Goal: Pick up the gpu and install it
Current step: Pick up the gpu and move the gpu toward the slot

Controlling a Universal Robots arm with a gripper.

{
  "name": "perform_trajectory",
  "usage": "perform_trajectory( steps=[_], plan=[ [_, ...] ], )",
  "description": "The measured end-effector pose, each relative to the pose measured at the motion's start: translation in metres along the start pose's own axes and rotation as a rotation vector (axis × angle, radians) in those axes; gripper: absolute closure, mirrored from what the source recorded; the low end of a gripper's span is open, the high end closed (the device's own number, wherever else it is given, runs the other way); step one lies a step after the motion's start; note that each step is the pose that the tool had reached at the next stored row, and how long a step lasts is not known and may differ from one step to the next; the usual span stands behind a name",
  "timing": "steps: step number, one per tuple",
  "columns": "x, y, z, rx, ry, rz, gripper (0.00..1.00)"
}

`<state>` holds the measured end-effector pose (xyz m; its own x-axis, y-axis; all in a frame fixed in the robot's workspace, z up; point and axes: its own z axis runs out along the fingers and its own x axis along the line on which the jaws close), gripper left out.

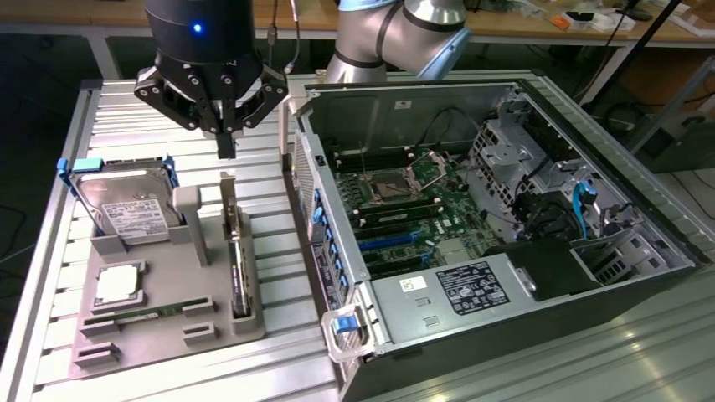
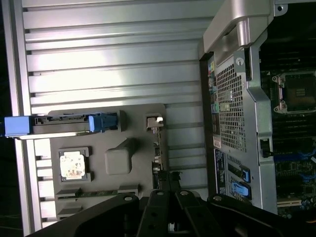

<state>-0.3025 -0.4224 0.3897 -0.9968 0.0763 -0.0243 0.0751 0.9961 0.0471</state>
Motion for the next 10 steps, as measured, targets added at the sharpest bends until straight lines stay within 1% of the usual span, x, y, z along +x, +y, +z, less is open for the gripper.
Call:
perform_trajectory(
  steps=[5, 6, 7, 9, 10],
  plan=[
    [0.0000, 0.0000, 0.0000, 0.0001, 0.0000, 0.000, 0.89],
    [0.0000, 0.0000, 0.0000, 0.0001, 0.0000, 0.000, 0.83],
    [0.0000, 0.0000, 0.0000, 0.0000, 0.0000, 0.000, 0.83],
    [0.0000, 0.0000, 0.0000, 0.0000, 0.0000, 0.000, 0.71],
    [0.0000, 0.0000, 0.0000, 0.0000, 0.0000, 0.000, 0.71]
  ],
)
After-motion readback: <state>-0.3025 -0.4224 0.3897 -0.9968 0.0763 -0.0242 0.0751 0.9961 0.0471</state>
